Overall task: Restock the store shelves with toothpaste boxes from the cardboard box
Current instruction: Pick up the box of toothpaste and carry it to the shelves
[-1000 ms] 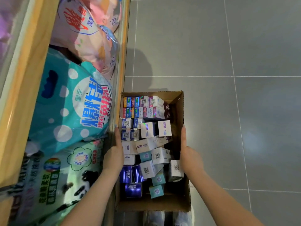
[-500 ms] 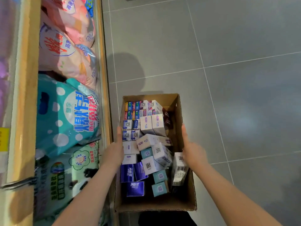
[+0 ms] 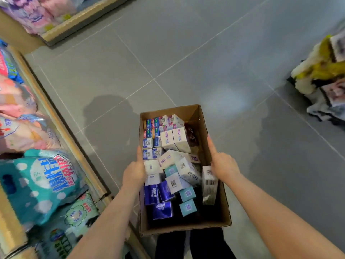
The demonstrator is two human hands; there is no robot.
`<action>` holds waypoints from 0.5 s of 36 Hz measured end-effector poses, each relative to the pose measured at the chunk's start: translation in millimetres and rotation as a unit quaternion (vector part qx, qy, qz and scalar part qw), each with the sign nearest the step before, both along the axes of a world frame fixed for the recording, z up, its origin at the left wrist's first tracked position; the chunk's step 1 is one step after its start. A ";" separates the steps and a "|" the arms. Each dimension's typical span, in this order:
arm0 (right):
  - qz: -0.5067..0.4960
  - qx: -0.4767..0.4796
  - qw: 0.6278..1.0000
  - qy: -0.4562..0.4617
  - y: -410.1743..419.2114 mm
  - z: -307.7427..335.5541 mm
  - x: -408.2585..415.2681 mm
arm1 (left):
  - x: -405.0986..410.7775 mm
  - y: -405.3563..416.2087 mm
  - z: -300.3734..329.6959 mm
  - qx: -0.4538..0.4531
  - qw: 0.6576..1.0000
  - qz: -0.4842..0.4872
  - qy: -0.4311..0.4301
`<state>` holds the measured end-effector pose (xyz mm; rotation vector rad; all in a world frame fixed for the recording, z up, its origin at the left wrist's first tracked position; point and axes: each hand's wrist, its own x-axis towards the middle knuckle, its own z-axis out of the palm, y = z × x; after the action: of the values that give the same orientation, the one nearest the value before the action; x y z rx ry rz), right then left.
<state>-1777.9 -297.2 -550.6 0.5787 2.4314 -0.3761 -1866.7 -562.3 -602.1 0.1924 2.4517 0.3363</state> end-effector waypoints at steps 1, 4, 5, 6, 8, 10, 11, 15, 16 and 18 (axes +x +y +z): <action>-0.017 -0.005 1.000 -0.003 11.8 4.5 11.9 | 2.0 16.3 6.9 0.007 1.000 -0.018 -0.004; -0.060 -0.002 0.998 0.016 43.9 12.0 45.6 | 11.3 60.3 20.5 0.015 0.998 -0.060 0.017; -0.072 0.001 0.997 0.021 55.2 12.3 57.4 | 14.9 74.3 23.6 0.011 0.997 -0.071 0.017; -0.084 0.001 0.996 0.027 67.6 11.7 71.8 | 19.6 88.8 24.0 0.001 0.996 -0.090 0.018; -0.111 -0.007 0.993 0.044 93.9 9.3 102.5 | 30.0 123.2 26.7 -0.031 0.991 -0.132 0.025; -0.136 -0.012 0.990 0.044 119.6 8.0 129.9 | 42.3 158.7 30.4 -0.035 0.987 -0.154 0.035; -0.148 -0.015 0.988 0.045 133.2 7.9 143.2 | 50.8 177.1 32.8 -0.032 0.985 -0.166 0.037; -0.201 -0.019 0.978 0.054 189.3 10.9 202.7 | 90.6 254.3 43.1 -0.008 0.976 -0.216 0.032; -0.222 -0.028 0.973 0.050 207.9 12.4 222.5 | 104.9 277.8 44.0 0.003 0.973 -0.228 0.034; -0.253 -0.038 0.966 0.044 235.2 15.2 251.3 | 126.9 311.8 45.7 0.018 0.969 -0.245 0.034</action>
<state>-1526.6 -61.9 -535.3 1.1745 2.3139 -0.7126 -1739.8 -250.5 -556.5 0.8186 2.3651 0.1550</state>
